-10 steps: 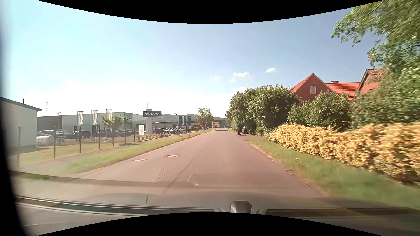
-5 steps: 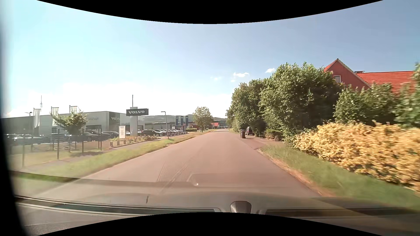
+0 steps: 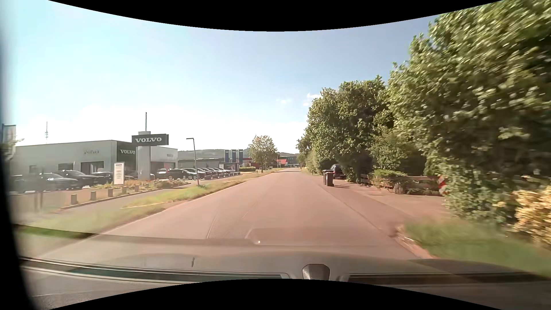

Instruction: Follow the waypoints while adhering to traffic rules and regulations

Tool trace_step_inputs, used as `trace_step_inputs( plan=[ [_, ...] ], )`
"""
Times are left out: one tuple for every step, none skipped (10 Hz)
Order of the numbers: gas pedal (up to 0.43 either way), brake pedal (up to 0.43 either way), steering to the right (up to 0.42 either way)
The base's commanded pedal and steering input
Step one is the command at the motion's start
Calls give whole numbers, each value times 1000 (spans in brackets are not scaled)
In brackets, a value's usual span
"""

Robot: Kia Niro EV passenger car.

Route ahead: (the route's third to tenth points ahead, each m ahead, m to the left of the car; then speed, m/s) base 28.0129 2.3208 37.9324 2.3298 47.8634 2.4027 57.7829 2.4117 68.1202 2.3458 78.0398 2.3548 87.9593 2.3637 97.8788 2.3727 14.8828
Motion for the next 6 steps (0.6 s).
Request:
trace_step_inputs(
  plan=[
    [228, 6, 1],
    [228, 6, 1],
    [240, 6, 1],
    [240, 6, 1],
    [240, 6, 1],
    [240, 6, 1]
  ],
)
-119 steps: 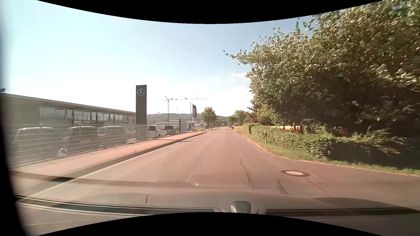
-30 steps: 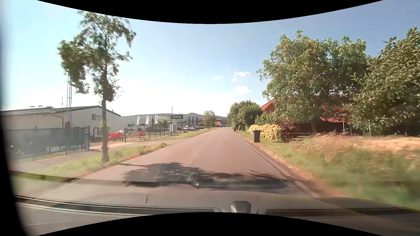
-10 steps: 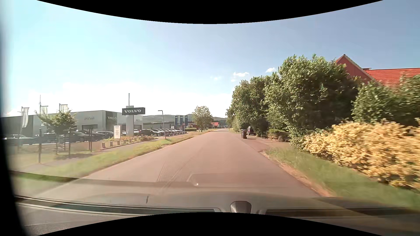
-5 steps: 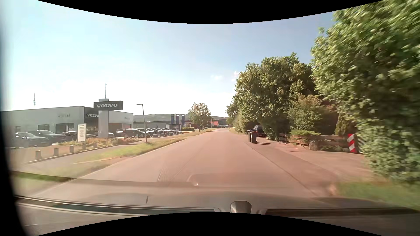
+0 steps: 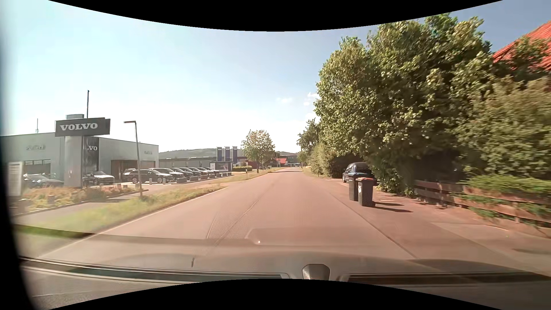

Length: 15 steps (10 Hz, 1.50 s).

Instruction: Follow the waypoints while adhering to traffic rules and regulations

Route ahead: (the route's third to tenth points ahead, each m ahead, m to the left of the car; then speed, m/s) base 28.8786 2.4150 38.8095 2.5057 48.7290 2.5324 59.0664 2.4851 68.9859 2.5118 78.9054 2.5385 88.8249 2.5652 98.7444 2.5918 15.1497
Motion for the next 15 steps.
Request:
trace_step_inputs(
  plan=[
    [240, 6, 1],
    [240, 6, 1],
    [240, 6, 1],
    [240, 6, 1],
    [240, 6, 1],
    [240, 6, 1],
    [240, 6, 1],
    [240, 6, 1],
    [240, 6, 1],
    [240, 6, 1],
    [240, 6, 1],
    [240, 6, 1],
    [240, 6, 1],
    [240, 6, 1],
    [228, 6, 1]
  ],
)
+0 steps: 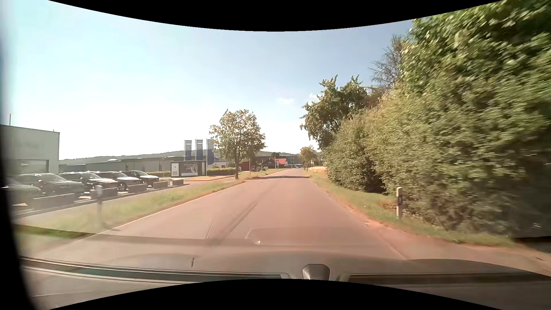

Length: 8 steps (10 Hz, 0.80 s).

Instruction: Follow the waypoints while adhering to traffic rules and regulations

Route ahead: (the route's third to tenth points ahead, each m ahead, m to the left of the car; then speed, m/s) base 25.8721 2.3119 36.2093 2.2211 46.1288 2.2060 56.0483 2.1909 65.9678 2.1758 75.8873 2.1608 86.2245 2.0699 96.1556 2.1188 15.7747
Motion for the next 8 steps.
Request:
trace_step_inputs(
  plan=[
    [228, 6, 1],
    [228, 6, 1],
    [220, 6, 1],
    [220, 6, 1],
    [209, 6, 1],
    [197, 6, 1],
    [197, 6, 1],
    [197, 6, 1]
  ],
)
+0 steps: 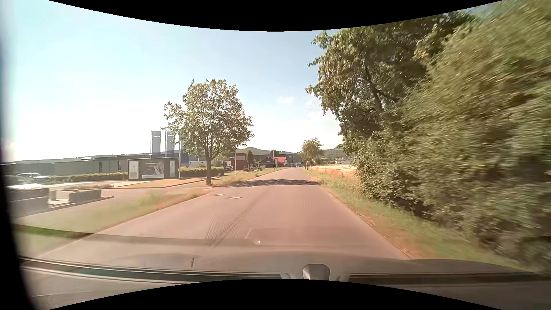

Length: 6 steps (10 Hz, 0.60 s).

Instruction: Follow the waypoints while adhering to traffic rules and regulations

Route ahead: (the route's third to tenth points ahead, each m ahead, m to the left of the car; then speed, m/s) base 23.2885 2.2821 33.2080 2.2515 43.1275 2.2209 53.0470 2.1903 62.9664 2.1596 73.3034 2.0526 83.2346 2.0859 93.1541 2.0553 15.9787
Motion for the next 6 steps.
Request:
trace_step_inputs(
  plan=[
    [197, 6, 1],
    [197, 6, 1],
    [189, 6, 1],
    [189, 6, 1],
    [189, 6, 1],
    [189, 6, 1]
  ],
)
